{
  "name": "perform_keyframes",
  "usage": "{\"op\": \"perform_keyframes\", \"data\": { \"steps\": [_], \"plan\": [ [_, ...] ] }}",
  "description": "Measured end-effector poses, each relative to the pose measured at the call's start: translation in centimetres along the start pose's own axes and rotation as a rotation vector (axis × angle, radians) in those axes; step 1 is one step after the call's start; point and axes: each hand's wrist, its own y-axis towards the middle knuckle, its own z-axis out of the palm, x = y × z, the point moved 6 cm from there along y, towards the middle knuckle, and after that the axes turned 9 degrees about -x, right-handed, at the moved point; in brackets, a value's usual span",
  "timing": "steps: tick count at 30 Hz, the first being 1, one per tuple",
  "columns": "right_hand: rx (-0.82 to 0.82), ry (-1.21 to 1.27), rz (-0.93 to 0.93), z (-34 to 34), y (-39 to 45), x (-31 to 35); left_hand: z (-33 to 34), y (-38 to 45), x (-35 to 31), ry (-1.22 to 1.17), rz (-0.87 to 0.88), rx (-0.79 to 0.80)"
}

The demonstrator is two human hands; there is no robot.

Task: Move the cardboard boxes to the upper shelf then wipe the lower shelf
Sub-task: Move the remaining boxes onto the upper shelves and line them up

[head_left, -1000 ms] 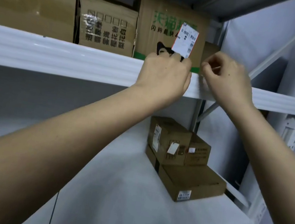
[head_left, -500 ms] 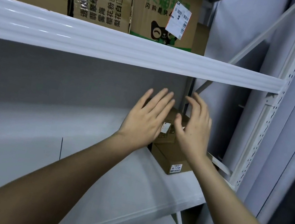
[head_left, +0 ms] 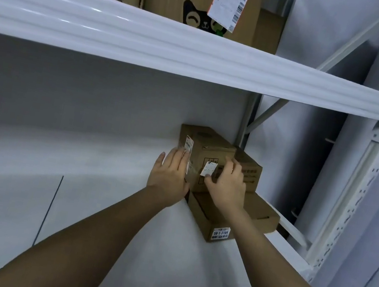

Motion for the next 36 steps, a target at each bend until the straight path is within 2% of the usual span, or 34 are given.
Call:
{"op": "perform_keyframes", "data": {
  "steps": [2,6,13,27,32,36],
  "plan": [
    [0.056,-0.032,0.019,2.0,2.0,-1.4,1.5,1.6,-0.3,0.006,-0.035,0.015],
    [0.059,-0.023,0.057,4.1,5.3,-2.5,3.5,3.6,-0.8,0.020,-0.086,0.048],
    [0.077,0.101,0.212,7.1,8.0,-2.0,5.9,5.0,0.3,0.053,-0.153,0.149],
    [-0.041,0.234,0.370,9.4,9.4,-2.1,7.6,5.5,5.2,-0.015,-0.259,0.189],
    [-0.040,0.477,0.473,8.3,9.9,-2.4,7.1,5.7,7.0,-0.155,-0.408,0.107],
    [0.021,0.630,0.436,7.3,9.7,-1.6,6.4,5.2,9.9,-0.339,-0.659,0.024]
  ]
}}
